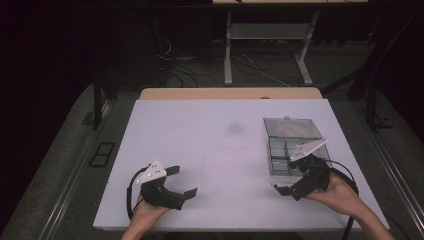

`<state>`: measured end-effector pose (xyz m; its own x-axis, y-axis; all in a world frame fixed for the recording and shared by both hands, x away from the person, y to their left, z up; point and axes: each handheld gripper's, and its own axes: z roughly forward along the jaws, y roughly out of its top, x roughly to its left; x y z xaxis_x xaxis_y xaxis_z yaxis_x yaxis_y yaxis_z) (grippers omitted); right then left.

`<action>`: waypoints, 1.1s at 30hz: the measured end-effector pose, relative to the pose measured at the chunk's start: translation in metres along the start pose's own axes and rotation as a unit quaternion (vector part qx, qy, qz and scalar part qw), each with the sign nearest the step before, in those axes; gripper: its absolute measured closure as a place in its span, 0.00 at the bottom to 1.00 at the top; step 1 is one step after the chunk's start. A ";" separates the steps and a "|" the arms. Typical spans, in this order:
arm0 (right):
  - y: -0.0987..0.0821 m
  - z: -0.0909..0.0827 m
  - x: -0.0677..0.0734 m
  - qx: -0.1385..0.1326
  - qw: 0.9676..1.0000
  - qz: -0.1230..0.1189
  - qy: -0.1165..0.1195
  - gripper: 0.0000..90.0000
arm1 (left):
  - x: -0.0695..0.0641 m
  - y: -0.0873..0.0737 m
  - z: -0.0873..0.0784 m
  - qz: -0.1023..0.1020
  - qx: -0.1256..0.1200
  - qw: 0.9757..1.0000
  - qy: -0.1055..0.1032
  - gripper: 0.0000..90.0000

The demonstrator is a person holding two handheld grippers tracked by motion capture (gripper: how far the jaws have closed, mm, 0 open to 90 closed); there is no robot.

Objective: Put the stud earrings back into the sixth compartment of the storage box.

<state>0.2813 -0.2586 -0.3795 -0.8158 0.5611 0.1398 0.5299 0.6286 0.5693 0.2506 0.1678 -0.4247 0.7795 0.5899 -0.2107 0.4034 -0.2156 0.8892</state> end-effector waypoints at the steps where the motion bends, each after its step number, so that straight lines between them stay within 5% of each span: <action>1: -0.001 0.002 0.001 0.001 1.000 0.001 0.002 0.01 | 0.000 0.000 0.000 0.000 0.000 1.000 0.000 0.00; 23: -0.014 0.036 0.008 0.028 0.999 0.007 0.018 0.06 | -0.001 0.000 -0.001 -0.002 -0.005 1.000 0.000 0.00; 33: -0.018 0.047 0.003 0.038 0.999 -0.002 0.003 0.26 | 0.001 0.000 -0.003 -0.004 -0.010 1.000 0.002 0.00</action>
<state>0.2805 -0.2430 -0.4271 -0.8191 0.5557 0.1422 0.5424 0.6697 0.5072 0.2496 0.1706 -0.4233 0.7740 0.5949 -0.2166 0.4009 -0.1956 0.8950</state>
